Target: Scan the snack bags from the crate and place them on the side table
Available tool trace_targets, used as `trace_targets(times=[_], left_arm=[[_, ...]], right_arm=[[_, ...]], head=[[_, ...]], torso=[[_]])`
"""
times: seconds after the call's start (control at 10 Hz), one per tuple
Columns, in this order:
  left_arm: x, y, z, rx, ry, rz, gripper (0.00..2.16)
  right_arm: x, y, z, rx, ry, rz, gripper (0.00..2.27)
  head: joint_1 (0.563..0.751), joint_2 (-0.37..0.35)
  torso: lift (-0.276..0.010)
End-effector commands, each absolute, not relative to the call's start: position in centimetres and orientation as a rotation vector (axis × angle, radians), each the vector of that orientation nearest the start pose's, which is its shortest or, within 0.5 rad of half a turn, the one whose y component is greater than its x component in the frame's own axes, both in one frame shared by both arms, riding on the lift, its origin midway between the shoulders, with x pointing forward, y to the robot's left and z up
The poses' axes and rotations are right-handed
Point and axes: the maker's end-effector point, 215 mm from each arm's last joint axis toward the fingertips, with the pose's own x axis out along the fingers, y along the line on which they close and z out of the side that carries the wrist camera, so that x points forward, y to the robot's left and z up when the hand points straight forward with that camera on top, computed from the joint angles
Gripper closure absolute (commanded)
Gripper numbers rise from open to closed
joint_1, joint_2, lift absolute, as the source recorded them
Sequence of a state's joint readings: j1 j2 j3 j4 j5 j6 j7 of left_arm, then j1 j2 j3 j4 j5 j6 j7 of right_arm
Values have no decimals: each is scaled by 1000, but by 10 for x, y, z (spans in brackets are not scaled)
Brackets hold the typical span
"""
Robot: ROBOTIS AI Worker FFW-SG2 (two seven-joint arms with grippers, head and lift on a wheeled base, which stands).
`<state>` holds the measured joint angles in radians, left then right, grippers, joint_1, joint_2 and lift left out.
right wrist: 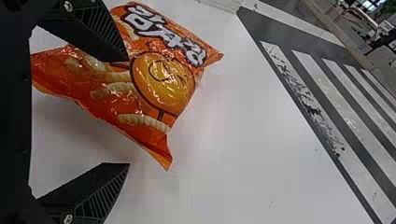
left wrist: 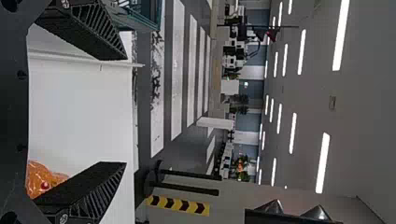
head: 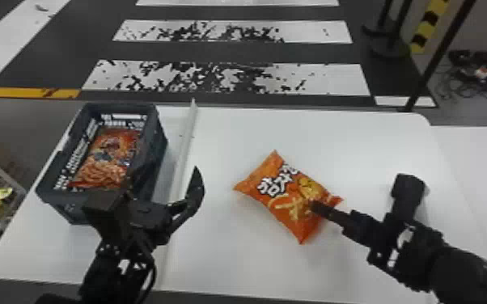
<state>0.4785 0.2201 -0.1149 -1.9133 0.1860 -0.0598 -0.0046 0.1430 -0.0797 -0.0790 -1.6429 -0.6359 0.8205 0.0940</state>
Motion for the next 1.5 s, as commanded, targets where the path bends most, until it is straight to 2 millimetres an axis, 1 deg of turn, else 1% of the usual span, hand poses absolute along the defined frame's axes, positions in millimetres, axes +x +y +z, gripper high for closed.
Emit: trace_targets(times=[0.0, 0.2, 0.3, 0.4, 0.5, 0.6, 0.7, 0.8, 0.9, 1.0, 1.2, 1.3, 1.4], left_arm=[[439, 196, -393, -37, 109, -183, 73], [440, 196, -394, -40, 111, -183, 73], [440, 196, -396, -41, 114, -182, 73], [441, 197, -397, -43, 116, -183, 73], [442, 194, -397, -46, 115, -189, 73], [444, 189, -400, -47, 118, -199, 76], [444, 187, -402, -49, 122, -202, 76], [445, 186, -402, -51, 122, -202, 76], [445, 186, -402, -51, 122, -202, 76], [444, 186, -402, -51, 122, -201, 80], [444, 184, -402, -52, 121, -204, 80], [444, 183, -402, -53, 122, -206, 80], [444, 184, -403, -53, 123, -205, 80]], right_arm=[[455, -154, -552, 642, 819, 239, 76], [462, -144, -553, 725, 823, 269, 120], [465, -139, -553, 756, 821, 287, 255], [463, -137, -555, 773, 835, 296, 707], [459, -137, -563, 764, 862, 287, 1703], [448, -139, -573, 750, 918, 285, 2223], [446, -138, -574, 755, 924, 291, 2256], [448, -136, -568, 767, 907, 305, 2256], [452, -142, -553, 767, 873, 307, 2256], [455, -149, -534, 758, 848, 316, 2256], [466, -167, -490, 687, 775, 310, 2256], [471, -180, -474, 584, 734, 275, 2256], [476, -191, -459, 429, 692, 224, 2256]], head=[[695, 46], [695, 53], [695, 60], [695, 69], [695, 73], [695, 73], [695, 69], [695, 65], [695, 64], [695, 63], [695, 45], [695, 31], [695, 13]], torso=[[-50], [-50], [-50], [-50], [-50], [-50], [-50], [-50], [-50], [-50], [-50], [-50], [-50]])
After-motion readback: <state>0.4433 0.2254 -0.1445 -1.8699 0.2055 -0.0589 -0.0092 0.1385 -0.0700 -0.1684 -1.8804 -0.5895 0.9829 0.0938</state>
